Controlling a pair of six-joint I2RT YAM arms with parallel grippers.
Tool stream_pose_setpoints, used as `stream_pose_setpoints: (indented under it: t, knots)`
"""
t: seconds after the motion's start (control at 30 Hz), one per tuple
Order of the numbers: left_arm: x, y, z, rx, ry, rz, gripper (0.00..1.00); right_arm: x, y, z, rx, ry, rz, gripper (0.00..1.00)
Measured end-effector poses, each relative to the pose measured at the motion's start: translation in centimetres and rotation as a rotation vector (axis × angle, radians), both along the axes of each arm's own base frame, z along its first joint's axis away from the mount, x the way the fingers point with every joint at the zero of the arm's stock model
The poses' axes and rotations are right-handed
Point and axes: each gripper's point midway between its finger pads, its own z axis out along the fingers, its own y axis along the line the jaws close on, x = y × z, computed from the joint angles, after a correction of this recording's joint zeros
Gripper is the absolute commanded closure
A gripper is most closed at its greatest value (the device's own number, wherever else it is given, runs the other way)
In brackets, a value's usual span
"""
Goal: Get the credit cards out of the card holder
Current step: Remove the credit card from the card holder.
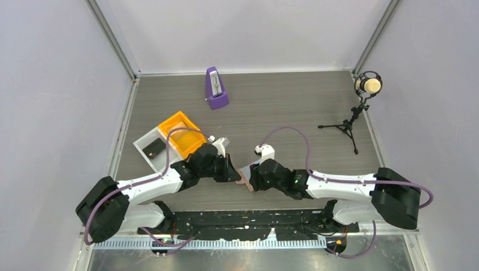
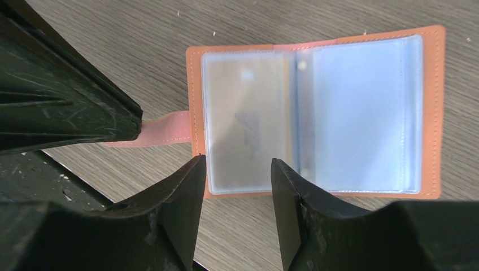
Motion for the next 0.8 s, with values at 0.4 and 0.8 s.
stream_pose_setpoints:
  t: [0.4,0.8]
  knots:
    - [-0.3,0.3,-0.5,0.016,0.010,-0.002,1.00,0.2,0.3,1.4,0.041,-0.025,-0.001,0.36]
    - [-0.3,0.4,-0.5,0.021,0.010,-0.003,1.00,-0.3,0.4,-1.9,-0.047,0.018,0.050,0.44]
